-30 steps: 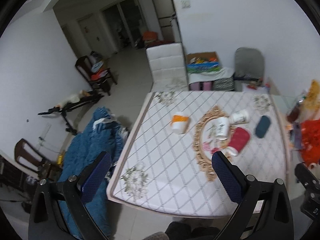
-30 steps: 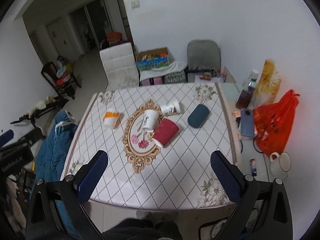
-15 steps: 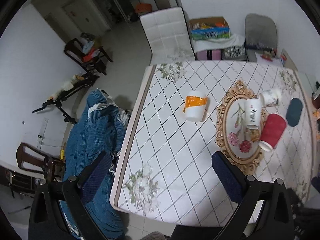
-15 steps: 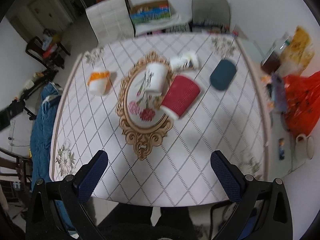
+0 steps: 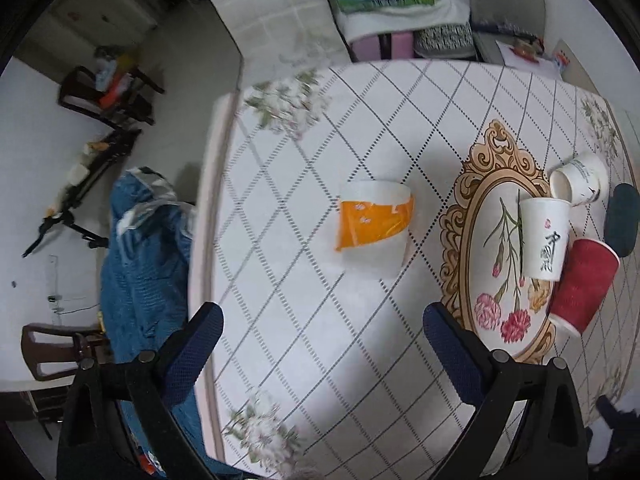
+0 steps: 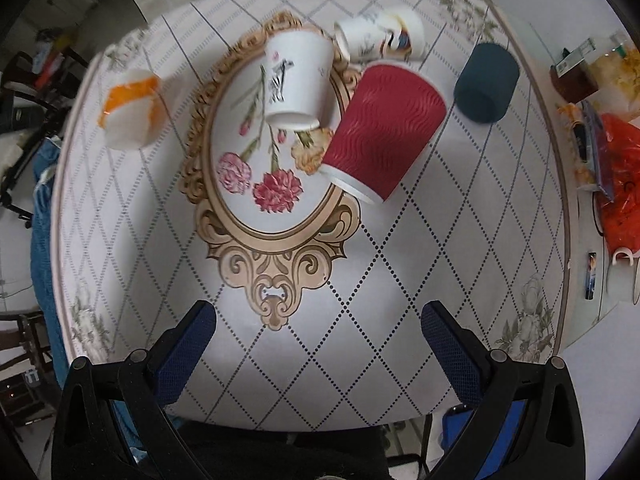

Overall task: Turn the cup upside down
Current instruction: 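Move the left tool to the orange-banded white cup and close around it, then lift the orange-banded cup off the table with the left tool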

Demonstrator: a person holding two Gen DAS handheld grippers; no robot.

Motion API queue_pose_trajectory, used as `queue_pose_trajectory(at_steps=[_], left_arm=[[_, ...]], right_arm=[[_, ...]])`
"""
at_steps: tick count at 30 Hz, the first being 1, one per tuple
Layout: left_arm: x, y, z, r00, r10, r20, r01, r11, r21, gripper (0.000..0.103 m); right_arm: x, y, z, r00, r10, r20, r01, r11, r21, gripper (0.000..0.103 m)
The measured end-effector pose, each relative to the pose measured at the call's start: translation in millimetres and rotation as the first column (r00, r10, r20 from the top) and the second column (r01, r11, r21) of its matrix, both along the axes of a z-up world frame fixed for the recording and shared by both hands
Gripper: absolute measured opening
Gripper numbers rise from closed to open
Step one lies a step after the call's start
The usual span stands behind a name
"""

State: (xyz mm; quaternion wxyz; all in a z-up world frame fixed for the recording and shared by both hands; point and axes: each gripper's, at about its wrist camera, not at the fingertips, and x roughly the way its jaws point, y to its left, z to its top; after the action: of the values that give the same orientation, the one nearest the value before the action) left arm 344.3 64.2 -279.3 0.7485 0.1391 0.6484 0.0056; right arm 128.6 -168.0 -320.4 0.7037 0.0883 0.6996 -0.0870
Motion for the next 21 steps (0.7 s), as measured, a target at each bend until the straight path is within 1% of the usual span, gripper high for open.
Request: queue_pose_trajectory(at_steps=[5, 6, 7, 9, 12, 19, 20, 21], left_arm=[[30.3, -7.8, -40.9, 0.996, -0.019, -0.083, 0.019, 1.0, -0.008, 0.1], [36.3, -9.9, -49.5, 0.995, -0.023, -0.099, 0.023, 1.0, -0.008, 0.094], [40.9, -11.2, -55.5, 0.993, -0.027, -0.112, 0.026, 1.0, -0.007, 0.091], [50.0, -15.3, -70.4, 0.989, -0.038, -0.14, 0.037, 0.999, -0.012, 0.091], [58.7, -20.0, -86.2, 0.984, -0.061, -0.165, 0.061, 0.998, -0.008, 0.091], [67.3, -29.0, -111.3, 0.973, -0.126, -0.195, 0.13, 0.991, 0.007, 0.09], [66.4, -30.2, -113.8, 0.971, -0.136, -0.197, 0.14, 0.99, 0.009, 0.09], [66.3, -32.2, -117.1, 0.969, -0.149, -0.199, 0.154, 0.988, 0.01, 0.084]], right_arm=[[8.6, -3.7, -22.3, 0.998, -0.017, -0.059, 0.016, 1.0, -0.014, 0.103], [9.4, -5.2, -25.3, 0.997, -0.021, -0.068, 0.02, 1.0, -0.015, 0.103], [10.2, -6.8, -28.3, 0.997, -0.027, -0.078, 0.026, 0.999, -0.019, 0.103], [10.3, -9.5, -32.9, 0.995, -0.039, -0.092, 0.036, 0.999, -0.026, 0.103], [10.0, -15.1, -38.0, 0.992, -0.063, -0.112, 0.059, 0.998, -0.037, 0.103], [10.1, -20.3, -42.4, 0.986, -0.1, -0.134, 0.094, 0.994, -0.05, 0.103], [10.9, -19.6, -43.8, 0.985, -0.101, -0.137, 0.095, 0.994, -0.053, 0.103], [11.0, -19.5, -43.9, 0.985, -0.105, -0.14, 0.098, 0.994, -0.058, 0.103]])
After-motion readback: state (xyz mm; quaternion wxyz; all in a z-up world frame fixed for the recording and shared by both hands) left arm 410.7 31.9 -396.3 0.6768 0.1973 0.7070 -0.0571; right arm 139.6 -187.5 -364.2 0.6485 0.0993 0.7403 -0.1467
